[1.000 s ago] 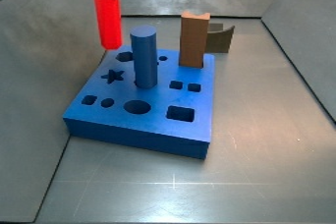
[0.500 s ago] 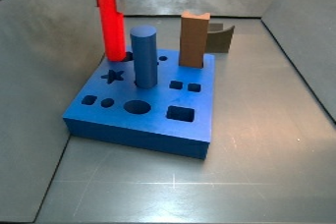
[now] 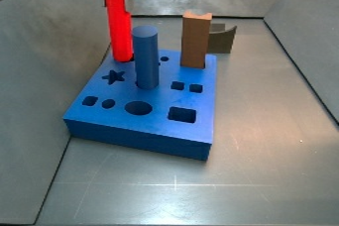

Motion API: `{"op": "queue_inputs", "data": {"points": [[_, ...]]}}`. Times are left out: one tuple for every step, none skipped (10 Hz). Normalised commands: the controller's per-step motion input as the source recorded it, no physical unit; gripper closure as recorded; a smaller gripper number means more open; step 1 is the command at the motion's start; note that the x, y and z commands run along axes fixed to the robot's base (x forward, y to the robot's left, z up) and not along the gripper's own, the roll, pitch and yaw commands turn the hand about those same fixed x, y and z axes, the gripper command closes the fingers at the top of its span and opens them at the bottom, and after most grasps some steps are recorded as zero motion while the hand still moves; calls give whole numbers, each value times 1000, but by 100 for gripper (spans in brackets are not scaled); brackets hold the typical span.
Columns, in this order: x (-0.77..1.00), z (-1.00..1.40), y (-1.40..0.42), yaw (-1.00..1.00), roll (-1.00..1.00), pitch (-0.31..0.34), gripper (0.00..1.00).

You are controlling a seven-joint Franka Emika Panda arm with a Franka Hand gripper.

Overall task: Pick up the hexagon object. Move up. Move to above the board. Insert the hexagon object.
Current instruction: Insert the hexagon object.

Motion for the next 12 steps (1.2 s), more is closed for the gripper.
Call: {"op": "queue_inputs", "data": {"points": [[449,-717,-63,206,69,0,100],[626,-723,-186,194,81,59,100],[680,-726,-194,137,77,79,100],[691,-720,-183,89,99,101,100],[577,-749,-91,94,141,91,100],[474,-740,0,131,171,83,100],[523,-677,80,34,156,109,100],[526,-634,134,14,157,119,100],[509,-646,120,29,173,110,100],[506,-674,103,37,179,103,100],[469,-920,63,49,121,37,100],[411,-1000,0,74,66,0,100]]}}
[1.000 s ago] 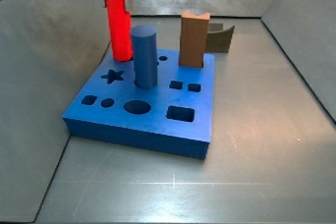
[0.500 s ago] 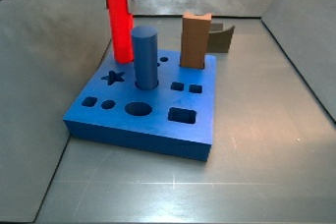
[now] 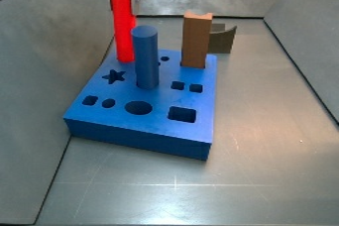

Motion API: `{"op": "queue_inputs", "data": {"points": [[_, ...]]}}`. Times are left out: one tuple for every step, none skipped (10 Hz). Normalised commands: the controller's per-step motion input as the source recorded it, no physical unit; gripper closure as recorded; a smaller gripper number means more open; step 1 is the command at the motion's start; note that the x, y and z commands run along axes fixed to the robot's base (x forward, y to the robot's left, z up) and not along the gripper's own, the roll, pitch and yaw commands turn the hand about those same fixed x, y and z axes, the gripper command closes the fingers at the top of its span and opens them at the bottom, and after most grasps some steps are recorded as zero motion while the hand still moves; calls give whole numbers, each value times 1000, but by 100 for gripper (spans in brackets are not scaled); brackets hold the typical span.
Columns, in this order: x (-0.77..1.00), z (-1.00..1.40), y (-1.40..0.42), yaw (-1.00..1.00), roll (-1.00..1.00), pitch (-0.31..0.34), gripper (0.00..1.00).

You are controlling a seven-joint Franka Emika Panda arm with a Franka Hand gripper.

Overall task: Pick up the hexagon object. Move up. Move to above the board. Insert the hexagon object.
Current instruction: Insert the hexagon object.

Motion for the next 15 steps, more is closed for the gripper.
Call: {"op": "queue_inputs", "data": {"points": [[363,-1000,0,97,27,0,100],[346,-1000,0,100,9,0,100],[323,-1000,-11,100,0,0,100],[297,-1000,-31,100,0,0,100],[171,-1000,-63,100,0,0,100],[134,-1000,-71,97,3,0,100],[114,-1000,-71,86,9,0,100],[83,-1000,-89,51,31,-3,100],[46,-1000,-91,20,66,-10,100],[-37,-980,-289,0,229,-37,100],[-100,-657,-289,0,386,-39,100],[-123,-589,-297,0,411,-53,100],[-103,-700,-351,43,306,-134,100],[-340,-640,-243,169,283,-211,100],[-54,-354,0,74,-177,-143,100]]}}
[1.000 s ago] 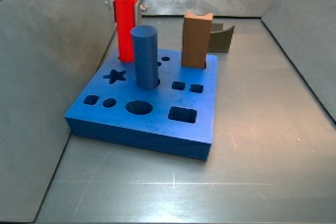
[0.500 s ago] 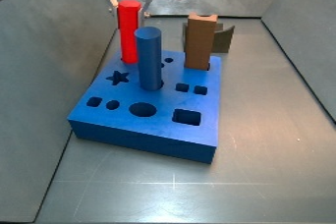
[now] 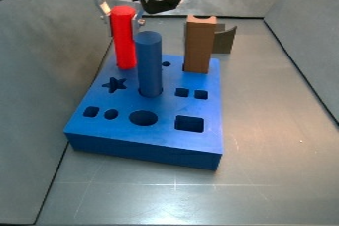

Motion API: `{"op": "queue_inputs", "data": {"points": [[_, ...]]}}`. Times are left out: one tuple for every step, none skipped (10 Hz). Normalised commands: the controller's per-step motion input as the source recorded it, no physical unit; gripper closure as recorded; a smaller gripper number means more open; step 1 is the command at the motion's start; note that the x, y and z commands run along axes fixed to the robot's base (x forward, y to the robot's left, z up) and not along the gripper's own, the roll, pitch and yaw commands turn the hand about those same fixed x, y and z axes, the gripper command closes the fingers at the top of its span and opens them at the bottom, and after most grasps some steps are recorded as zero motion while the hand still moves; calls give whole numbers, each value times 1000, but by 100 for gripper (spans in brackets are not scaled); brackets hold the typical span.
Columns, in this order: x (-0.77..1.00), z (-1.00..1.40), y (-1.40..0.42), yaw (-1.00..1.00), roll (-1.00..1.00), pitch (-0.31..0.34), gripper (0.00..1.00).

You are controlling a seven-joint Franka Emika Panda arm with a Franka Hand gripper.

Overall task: Pick up the hexagon object. Move up. Move to above the board. Insert the hexagon object.
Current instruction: Insert the hexagon object.

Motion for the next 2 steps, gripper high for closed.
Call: {"op": "queue_inputs", "data": {"points": [[0,-306,-54,0,-120,-74,100],[0,-377,-80,6,-133,-139,100]]}}
